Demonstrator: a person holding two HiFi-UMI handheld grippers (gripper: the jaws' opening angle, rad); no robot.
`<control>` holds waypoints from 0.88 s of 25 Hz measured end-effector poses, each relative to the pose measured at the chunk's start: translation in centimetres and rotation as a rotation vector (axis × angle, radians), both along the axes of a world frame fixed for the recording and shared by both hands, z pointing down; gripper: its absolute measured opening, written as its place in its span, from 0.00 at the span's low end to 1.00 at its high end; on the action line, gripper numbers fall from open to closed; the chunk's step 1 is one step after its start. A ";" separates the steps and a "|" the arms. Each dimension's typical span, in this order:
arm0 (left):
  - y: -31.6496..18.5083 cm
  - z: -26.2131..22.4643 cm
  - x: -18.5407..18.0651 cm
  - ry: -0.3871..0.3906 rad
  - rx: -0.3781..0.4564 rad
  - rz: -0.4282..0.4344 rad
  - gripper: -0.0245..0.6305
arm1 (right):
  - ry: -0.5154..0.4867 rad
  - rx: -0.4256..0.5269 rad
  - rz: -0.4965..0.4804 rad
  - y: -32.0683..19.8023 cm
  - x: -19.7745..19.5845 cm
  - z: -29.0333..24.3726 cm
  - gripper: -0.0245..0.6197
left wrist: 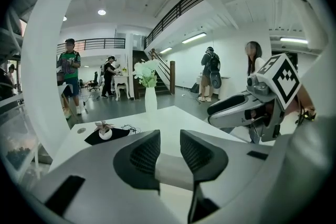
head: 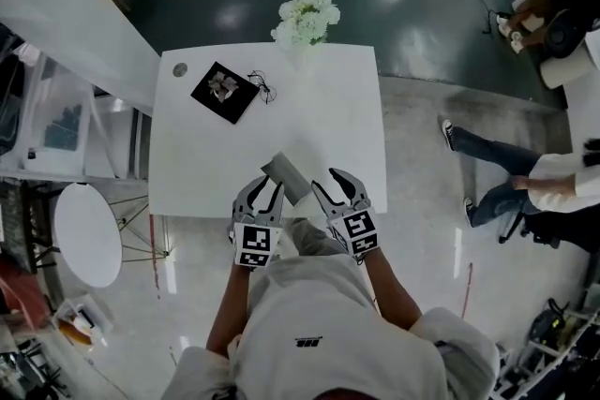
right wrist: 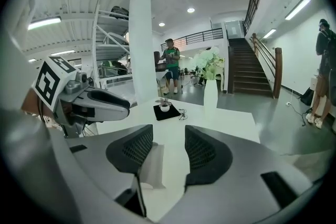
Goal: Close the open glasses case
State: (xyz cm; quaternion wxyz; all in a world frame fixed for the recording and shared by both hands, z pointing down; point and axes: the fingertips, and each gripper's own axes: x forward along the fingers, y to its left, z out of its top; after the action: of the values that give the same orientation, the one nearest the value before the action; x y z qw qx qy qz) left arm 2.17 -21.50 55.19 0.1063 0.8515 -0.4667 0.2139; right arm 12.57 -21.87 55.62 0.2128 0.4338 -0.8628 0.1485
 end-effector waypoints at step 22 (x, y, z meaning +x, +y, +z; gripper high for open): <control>-2.7 10.0 2.0 -0.024 -0.219 -0.063 0.22 | 0.052 -0.152 -0.133 -4.9 0.7 8.3 0.32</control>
State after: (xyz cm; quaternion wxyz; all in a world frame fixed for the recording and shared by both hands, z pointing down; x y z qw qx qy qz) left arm 4.16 -24.24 65.18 0.1997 0.8171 -0.4684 0.2704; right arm 13.25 -26.73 63.97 0.2767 0.3618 -0.8702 0.1879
